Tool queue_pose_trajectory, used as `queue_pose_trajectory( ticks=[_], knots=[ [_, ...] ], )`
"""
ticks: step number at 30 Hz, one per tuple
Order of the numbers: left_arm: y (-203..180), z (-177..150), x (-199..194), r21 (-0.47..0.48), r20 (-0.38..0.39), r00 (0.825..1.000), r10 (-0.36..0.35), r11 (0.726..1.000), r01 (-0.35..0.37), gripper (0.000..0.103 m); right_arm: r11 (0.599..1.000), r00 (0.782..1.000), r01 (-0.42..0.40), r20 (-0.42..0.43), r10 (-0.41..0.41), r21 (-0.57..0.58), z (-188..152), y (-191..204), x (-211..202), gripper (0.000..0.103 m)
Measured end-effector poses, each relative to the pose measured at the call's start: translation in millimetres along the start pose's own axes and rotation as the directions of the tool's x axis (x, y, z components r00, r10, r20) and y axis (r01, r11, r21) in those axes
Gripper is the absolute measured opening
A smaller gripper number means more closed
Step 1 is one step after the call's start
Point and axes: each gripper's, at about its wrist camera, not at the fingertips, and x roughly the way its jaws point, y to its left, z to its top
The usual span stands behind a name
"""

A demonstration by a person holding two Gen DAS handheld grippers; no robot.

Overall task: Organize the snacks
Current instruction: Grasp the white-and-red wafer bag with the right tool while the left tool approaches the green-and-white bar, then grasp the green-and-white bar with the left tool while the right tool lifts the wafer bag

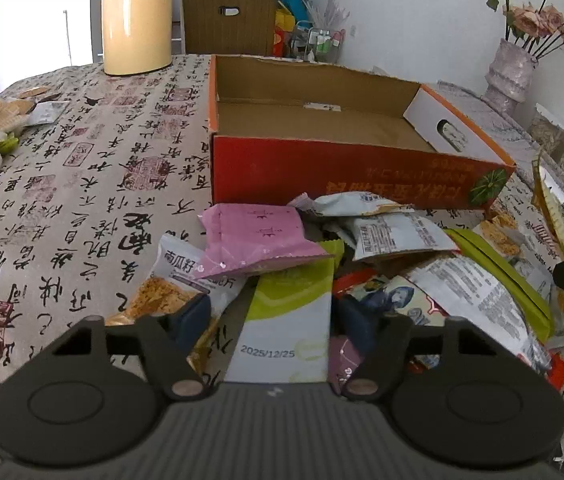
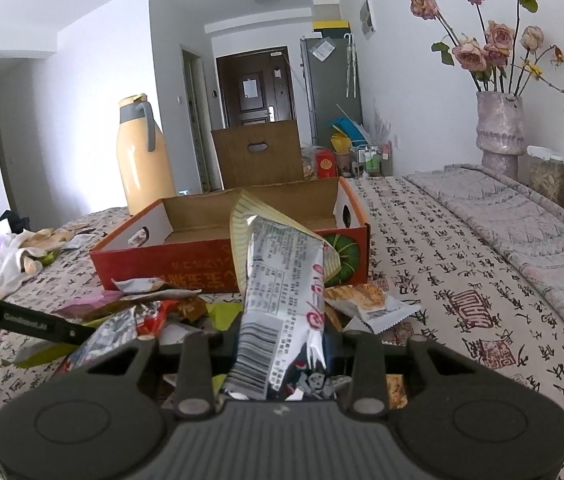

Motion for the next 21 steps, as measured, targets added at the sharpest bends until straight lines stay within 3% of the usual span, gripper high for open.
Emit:
queue_pose_trajectory(
  ticks=[2, 5, 12, 21],
  knots=[
    [2.9, -0.8, -2.6, -0.014, -0.002, 0.999, -0.037, 0.999, 0.037, 0.044, 1.0, 1.0, 0.0, -0.001, 0.0, 0.001, -0.1, 0.1, 0.2, 0.034],
    [0.9, -3.5, -5.4, -0.01, 0.007, 0.999, -0.036, 0.999, 0.036, 0.04, 1.0, 1.0, -0.005, -0.003, 0.005, 0.0, -0.5, 1.4, 0.8, 0.034],
    [-6.2, -12.3, -15.5, 0.009, 0.04, 0.999, -0.005, 1.0, 0.005, 0.039, 1.0, 1.0, -0.013, 0.001, 0.013, -0.002, -0.9, 3.1, -2.8, 0.034],
    [-19.3, -19.9, -41.2, 0.06, 0.152, 0.988, 0.023, 0.998, -0.033, 0.039, 1.0, 1.0, -0.013, 0.009, 0.013, -0.001, -1.2, 3.5, -8.1, 0.034]
  ],
)
